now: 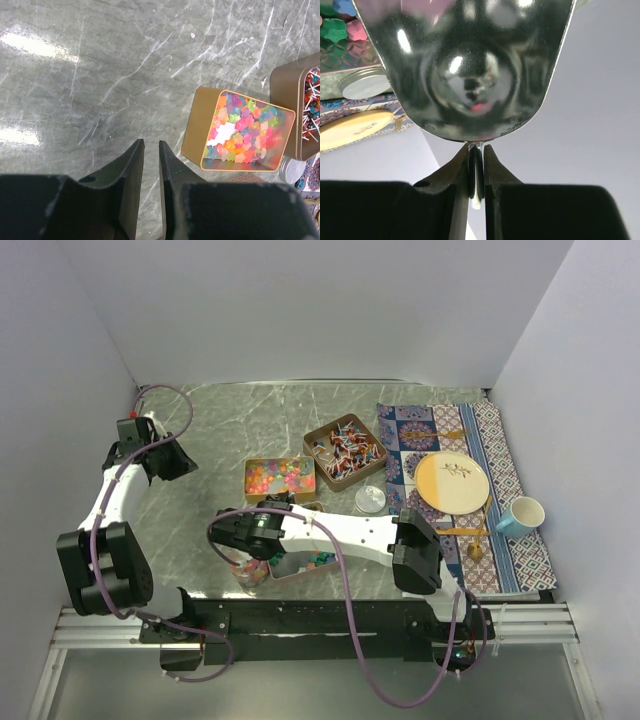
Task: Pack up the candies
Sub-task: Place the fake candies in the packing bottle, then adjust the spatula.
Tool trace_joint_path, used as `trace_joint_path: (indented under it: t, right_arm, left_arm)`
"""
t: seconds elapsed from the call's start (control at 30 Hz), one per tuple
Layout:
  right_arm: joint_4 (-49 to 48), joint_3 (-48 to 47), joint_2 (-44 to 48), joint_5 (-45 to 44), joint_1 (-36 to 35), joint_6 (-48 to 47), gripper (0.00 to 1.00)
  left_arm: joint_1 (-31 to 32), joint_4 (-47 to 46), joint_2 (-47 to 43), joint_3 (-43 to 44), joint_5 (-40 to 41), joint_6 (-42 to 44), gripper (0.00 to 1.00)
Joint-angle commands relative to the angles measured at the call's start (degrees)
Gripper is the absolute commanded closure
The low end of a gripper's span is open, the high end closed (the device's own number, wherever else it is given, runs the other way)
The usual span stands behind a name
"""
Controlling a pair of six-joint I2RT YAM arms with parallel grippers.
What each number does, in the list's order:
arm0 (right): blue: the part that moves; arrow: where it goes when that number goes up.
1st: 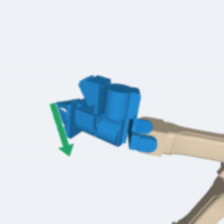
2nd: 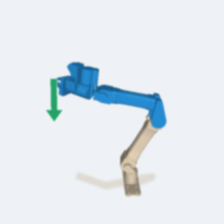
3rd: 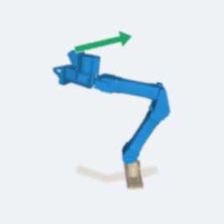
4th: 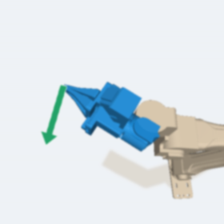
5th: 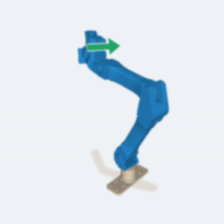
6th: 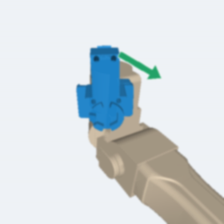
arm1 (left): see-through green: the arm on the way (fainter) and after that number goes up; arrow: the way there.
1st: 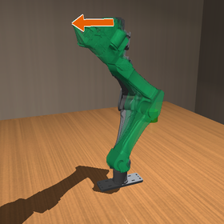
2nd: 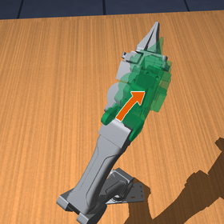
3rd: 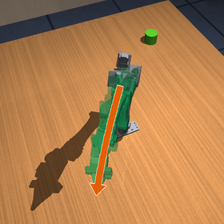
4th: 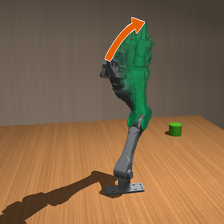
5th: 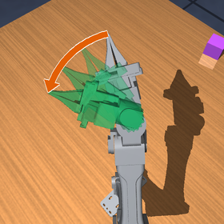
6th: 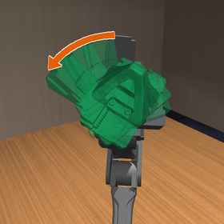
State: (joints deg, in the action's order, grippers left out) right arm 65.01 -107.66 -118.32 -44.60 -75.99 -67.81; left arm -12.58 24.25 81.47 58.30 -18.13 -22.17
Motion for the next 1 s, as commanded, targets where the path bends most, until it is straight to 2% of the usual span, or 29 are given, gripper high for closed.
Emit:
trace_joint_path:
  t: [0.0, 0.23, 0.33, 0.43, 0.5, 0.57, 0.6, 0.7, 0.73, 0.8, 0.83, 0.87, 0.9, 0.97]
  right_arm:
    - [0.02, -0.71, 3.18, -4.09, -1.27, -8.92, 1.00]
    - [0.29, 1.57, 4.33, -6.20, -2.06, -10.58, 1.00]
    - [1.69, -0.62, 3.54, -6.29, -1.45, -10.68, 1.00]
    - [6.78, -9.21, 0.82, -3.31, 0.83, -6.82, 1.00]
    - [12.66, -18.70, -2.68, -0.07, 2.94, -1.99, 1.00]
    - [16.79, -25.55, -4.80, 1.00, 7.40, 1.87, 1.00]
    - [17.16, -26.11, -5.86, 0.92, 9.43, 2.42, 1.00]
    - [12.96, -21.12, -4.38, 1.18, 15.59, 2.34, 1.00]
    - [11.29, -19.45, -3.85, 2.83, 16.56, 1.98, 1.00]
    - [7.15, -18.38, -3.14, 5.39, 18.67, 1.10, 1.00]
    - [6.88, -18.64, -3.40, 6.18, 19.03, 1.45, 1.00]
    - [7.58, -21.60, -3.93, 9.58, 19.47, 3.02, 1.00]
    - [8.28, -24.15, -5.85, 11.71, 20.08, 4.34, 1.00]
    - [10.47, -28.90, -7.62, 15.84, 20.70, 7.07, 1.00]
  left_arm:
    - [-0.17, -1.22, 1.05, 1.28, -0.76, -0.41, 0.76]
    - [-0.17, -0.26, 3.96, 3.39, -2.08, -0.76, 0.76]
    - [-0.17, 0.36, 4.84, 4.19, -2.35, -0.94, 0.76]
    - [-0.25, 0.45, 4.31, 3.84, -2.79, -0.85, 0.75]
    - [-0.17, 0.19, 3.08, 2.61, -3.66, -0.68, 0.75]
    - [-0.17, -0.86, 1.25, 1.12, -4.45, -0.77, 0.75]
    - [-0.17, -1.31, 0.36, -0.37, -4.81, -1.03, 0.75]
    - [-0.17, -4.73, -3.33, -4.07, -10.33, -0.33, 0.76]
    - [-0.17, -5.78, -4.38, -5.03, -16.00, 0.02, 0.76]
    - [-0.25, -11.38, -8.16, -7.76, -21.22, -0.58, 0.75]
    - [-0.25, -13.85, -9.21, -8.72, -24.81, -1.37, 0.75]
    - [-0.17, -16.32, -10.53, -10.47, -32.16, -3.73, 0.74]
    - [-0.17, -21.91, -10.72, -11.36, -36.06, -5.75, 0.72]
    - [-0.08, -27.03, -9.67, -13.64, -42.74, -12.67, 0.69]
